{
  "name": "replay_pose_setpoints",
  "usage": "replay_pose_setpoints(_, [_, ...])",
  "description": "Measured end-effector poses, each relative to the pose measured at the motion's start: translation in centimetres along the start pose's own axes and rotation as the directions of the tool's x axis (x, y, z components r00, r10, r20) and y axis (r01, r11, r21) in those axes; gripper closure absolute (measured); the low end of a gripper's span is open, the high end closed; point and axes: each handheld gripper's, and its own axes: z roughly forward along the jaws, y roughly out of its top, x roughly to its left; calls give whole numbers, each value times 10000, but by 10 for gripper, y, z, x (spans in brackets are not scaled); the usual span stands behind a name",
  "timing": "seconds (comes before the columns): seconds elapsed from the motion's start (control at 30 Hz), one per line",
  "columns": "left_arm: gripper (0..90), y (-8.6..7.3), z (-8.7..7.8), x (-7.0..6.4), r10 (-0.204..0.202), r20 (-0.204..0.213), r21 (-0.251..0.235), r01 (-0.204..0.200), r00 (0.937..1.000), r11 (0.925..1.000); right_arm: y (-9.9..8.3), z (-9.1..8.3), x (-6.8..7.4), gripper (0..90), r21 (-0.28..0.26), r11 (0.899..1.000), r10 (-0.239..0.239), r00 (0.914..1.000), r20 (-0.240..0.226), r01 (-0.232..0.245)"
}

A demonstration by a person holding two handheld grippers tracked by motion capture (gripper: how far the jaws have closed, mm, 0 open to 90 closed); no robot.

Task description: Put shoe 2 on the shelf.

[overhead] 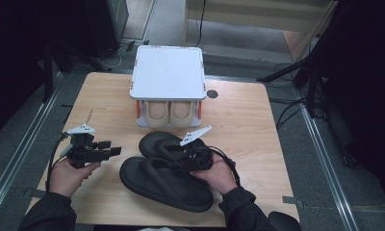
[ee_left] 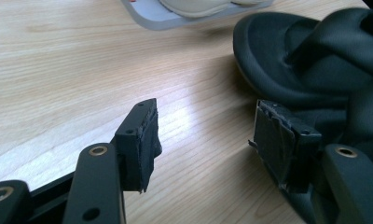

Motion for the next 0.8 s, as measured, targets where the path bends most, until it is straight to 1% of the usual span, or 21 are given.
replay_pose_setpoints(0.13, [407, -3, -3, 2, -66, -150, -38, 65, 9999, 10000, 8, -2, -5, 763, 25, 10000, -18, 9998, -203, 19])
replay_pose_setpoints(0.2, [407, -5, -5, 3, -122, -185, -28, 121, 9998, 9999, 14, -4, -7, 762, 12, 9999, -104, 9995, -287, 104])
replay_pose_setpoints(0.33, [408, -8, -7, 3, -192, -256, -60, 190, 9995, 9998, 26, -7, -10, 762, 21, 9997, -226, 9991, -367, 227])
replay_pose_setpoints(0.5, [408, -11, -11, 5, -304, -321, -77, 302, 9990, 9995, 41, -10, -13, 762, -63, 9995, -298, 9975, -647, 294])
replay_pose_setpoints(0.63, [408, -14, -13, 7, -375, -378, -119, 371, 9986, 9992, 55, -17, -13, 762, -129, 9991, -408, 9963, -758, 399])
replay_pose_setpoints(0.7, [408, -14, -13, 7, -372, -403, -87, 369, 9985, 9993, 60, -20, -13, 762, -118, 9992, -395, 9954, -870, 386])
replay_pose_setpoints(0.8, [407, -14, -13, 6, -412, -406, -91, 409, 9983, 9991, 70, -26, -10, 762, -111, 9993, -355, 9952, -917, 346])
